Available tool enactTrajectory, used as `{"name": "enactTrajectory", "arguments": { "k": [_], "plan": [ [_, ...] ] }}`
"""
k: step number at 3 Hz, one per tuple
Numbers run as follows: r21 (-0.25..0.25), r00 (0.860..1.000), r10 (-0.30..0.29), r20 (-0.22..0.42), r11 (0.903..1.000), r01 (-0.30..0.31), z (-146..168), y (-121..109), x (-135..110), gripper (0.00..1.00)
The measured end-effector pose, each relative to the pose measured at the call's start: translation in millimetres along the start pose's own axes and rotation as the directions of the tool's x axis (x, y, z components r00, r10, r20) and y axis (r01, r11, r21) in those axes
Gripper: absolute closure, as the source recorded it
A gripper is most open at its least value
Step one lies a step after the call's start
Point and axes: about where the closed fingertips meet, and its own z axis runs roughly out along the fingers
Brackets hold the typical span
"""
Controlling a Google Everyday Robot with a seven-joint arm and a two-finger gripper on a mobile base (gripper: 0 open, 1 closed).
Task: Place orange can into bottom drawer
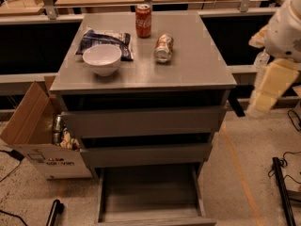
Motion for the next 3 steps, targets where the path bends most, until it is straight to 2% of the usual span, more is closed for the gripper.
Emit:
{"name": "enactTrajectory", "arguments": {
  "k": [1, 2, 3],
  "plan": [
    [-0.019, 0.999, 0.044, -0.008, 0.9988, -0.044, 33, -58, -16, 0.00],
    [-0.037, 0.989, 0.115, 0.093, 0.9930, -0.112, 85, -137, -60, 0.00],
    [0.019, 0.927, 0.269, 0.263, 0.9588, -0.283, 82, -194, -92, 0.00]
  ]
}}
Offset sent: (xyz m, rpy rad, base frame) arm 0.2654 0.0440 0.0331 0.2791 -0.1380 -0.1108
